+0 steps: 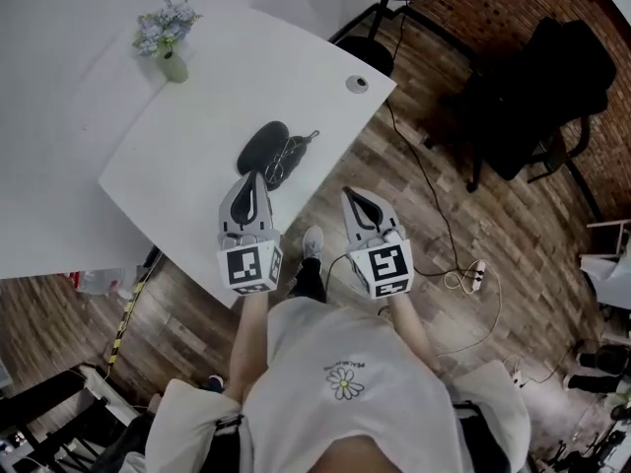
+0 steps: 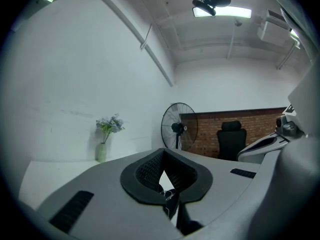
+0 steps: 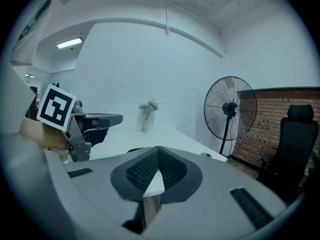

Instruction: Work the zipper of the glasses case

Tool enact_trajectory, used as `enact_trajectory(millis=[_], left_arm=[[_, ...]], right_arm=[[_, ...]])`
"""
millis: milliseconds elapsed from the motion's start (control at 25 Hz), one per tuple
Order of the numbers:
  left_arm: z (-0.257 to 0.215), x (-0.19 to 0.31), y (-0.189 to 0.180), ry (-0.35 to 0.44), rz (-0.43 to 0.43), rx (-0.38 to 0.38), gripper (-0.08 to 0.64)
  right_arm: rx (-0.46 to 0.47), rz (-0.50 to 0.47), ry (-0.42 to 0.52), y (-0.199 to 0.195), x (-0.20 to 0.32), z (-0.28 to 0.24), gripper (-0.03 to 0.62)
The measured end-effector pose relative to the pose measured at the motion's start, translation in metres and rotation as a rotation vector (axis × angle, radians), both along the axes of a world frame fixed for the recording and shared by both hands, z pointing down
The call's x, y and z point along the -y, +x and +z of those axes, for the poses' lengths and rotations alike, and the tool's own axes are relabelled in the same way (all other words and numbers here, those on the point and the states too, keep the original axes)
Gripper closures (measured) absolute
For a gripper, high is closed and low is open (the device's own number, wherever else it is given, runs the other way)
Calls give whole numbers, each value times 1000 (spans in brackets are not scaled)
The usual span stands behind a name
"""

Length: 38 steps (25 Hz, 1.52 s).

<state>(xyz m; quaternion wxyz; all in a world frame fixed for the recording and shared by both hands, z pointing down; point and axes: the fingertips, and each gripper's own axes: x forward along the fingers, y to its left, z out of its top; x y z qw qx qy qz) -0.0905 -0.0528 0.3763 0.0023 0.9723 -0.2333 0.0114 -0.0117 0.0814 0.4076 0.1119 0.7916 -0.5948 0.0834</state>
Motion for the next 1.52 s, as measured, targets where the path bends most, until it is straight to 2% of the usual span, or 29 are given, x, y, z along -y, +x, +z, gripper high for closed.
enact_trajectory(millis=[280, 520, 640, 800, 920, 1120, 1200, 1360, 1520], left_arm=[[23, 61, 42, -30, -14, 42, 546], [23, 79, 40, -14, -89, 65, 547], [21, 90, 28, -10, -173, 65, 548], [17, 100, 10, -9, -331, 52, 546], [21, 101, -1, 4, -421, 100, 547], [25, 98, -9, 8, -585, 134, 546], [23, 93, -5, 25, -631, 154, 546], [21, 81, 8, 20, -696, 140, 546], [23, 70, 23, 24, -721, 149, 546]], right_arm=[[-3, -79, -14, 44, 92, 2, 584], [27, -176, 7, 55, 142, 2, 584], [16, -267, 12, 53, 167, 1, 584], [20, -389, 26, 53, 192, -4, 584], [24, -462, 27, 58, 202, -4, 584], [-5, -590, 17, 69, 205, -4, 584], [-10, -649, 15, 73, 204, -6, 584], [-26, -736, 8, 84, 198, -4, 584], [-27, -784, 5, 93, 193, -1, 584]])
